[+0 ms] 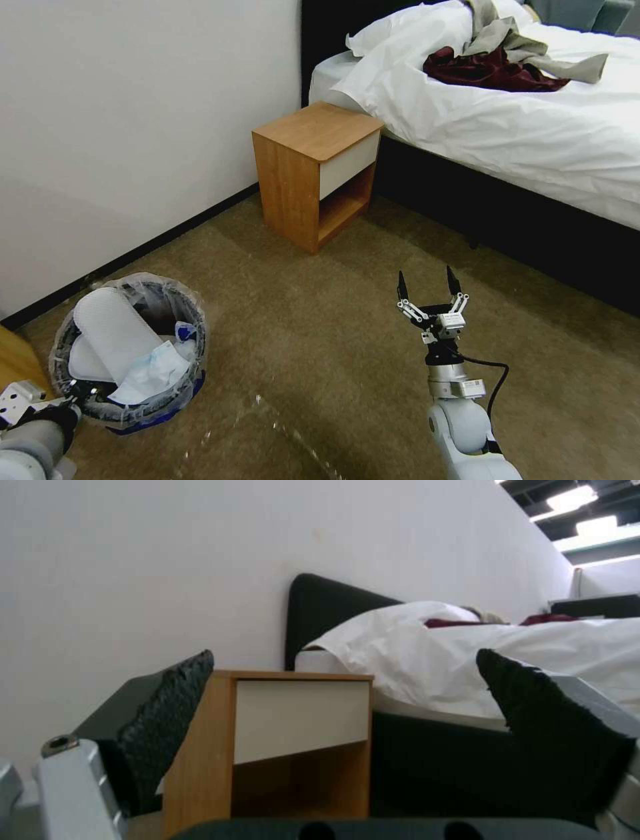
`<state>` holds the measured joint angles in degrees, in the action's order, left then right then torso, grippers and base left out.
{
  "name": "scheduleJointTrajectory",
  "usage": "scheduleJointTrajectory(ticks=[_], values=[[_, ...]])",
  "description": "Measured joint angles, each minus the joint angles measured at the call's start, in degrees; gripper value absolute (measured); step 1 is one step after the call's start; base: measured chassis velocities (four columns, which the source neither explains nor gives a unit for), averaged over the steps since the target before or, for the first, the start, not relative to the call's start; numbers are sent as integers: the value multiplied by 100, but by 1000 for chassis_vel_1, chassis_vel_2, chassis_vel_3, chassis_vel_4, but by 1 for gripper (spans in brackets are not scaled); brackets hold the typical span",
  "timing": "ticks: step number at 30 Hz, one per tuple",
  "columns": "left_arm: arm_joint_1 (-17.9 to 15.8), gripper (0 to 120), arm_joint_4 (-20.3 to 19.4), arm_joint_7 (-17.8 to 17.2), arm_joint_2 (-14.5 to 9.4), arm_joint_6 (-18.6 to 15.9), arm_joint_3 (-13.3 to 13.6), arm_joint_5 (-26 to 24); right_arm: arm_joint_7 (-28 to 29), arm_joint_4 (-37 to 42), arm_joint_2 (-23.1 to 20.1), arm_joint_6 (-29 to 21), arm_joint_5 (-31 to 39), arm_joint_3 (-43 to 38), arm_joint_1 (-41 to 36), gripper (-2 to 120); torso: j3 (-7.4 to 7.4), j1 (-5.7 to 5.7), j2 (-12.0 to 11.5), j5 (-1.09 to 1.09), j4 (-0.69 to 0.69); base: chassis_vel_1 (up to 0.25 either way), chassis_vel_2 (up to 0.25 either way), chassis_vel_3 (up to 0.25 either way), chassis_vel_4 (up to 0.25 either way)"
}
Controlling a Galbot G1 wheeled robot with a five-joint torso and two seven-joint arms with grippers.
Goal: Pick up the trash bin and place the garbage on the floor into it.
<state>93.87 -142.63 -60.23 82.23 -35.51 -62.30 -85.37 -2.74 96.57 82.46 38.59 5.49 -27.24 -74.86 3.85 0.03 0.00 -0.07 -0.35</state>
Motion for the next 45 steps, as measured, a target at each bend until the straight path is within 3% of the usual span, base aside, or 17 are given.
scheduleJointTrajectory(ticks=[17, 45], values=[[-7, 0, 2, 0, 5, 1, 44, 4, -91, -131, 41, 87, 33, 71, 30, 100, 1, 0, 0, -2, -1, -198, 206, 201, -194], [5, 0, 100, 44, -34, 4, 82, 103, 387, -312, 66, 54, -167, 33, 228, 100, -1, 0, 0, -1, 0, -10, 8, 10, -10]])
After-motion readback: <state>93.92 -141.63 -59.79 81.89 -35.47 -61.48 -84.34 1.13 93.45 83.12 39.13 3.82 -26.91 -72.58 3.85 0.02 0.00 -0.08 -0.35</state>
